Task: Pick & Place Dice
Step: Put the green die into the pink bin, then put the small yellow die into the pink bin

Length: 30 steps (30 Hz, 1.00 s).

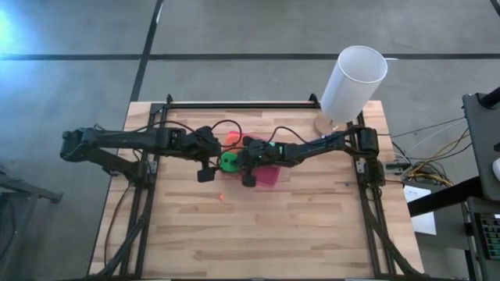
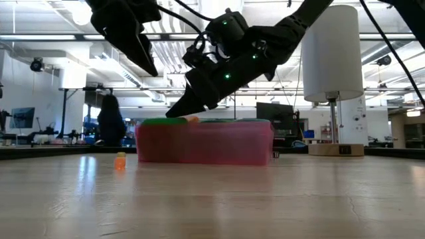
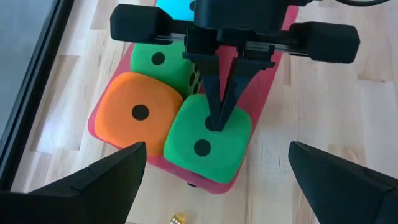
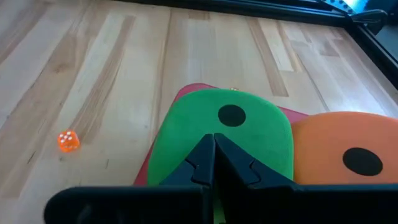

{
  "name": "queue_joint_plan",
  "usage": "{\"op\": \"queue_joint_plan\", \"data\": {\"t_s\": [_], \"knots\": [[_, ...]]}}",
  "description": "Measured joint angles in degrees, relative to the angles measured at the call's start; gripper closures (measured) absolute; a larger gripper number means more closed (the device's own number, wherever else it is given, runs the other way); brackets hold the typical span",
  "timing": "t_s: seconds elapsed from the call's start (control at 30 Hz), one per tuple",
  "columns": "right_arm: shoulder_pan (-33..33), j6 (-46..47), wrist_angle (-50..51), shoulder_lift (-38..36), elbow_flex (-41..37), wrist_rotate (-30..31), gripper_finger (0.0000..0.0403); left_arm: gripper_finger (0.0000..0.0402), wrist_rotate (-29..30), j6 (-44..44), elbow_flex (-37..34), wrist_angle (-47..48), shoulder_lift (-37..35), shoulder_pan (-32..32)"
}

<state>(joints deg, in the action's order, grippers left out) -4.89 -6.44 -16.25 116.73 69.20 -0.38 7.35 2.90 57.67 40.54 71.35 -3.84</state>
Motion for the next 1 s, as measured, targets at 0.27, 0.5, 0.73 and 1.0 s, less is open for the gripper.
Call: {"op": "queue_joint_plan", "data": {"t_s": [0.27,0.5,0.73,1.0], "knots": [[0.5,-1.7,1.7,-6.6,-4.0,0.4,0.0394,0.0004,0.0,0.0,0.0,0.0,0.0,0.0],[1.3,-1.7,-2.4,-18.2,-12.0,0.6,0.0394,0.0008,0.0,0.0,0.1,0.0,0.0,0.0],[2.5,-1.7,-2.1,-32.3,-20.7,0.7,0.0394,0.0004,0.4,0.5,0.1,0.3,0.0,0.0],[5.1,-1.9,4.6,-43.6,-24.7,0.6,0.0394,0.0008,0.4,0.1,-1.8,1.2,0.0,0.0]]}}
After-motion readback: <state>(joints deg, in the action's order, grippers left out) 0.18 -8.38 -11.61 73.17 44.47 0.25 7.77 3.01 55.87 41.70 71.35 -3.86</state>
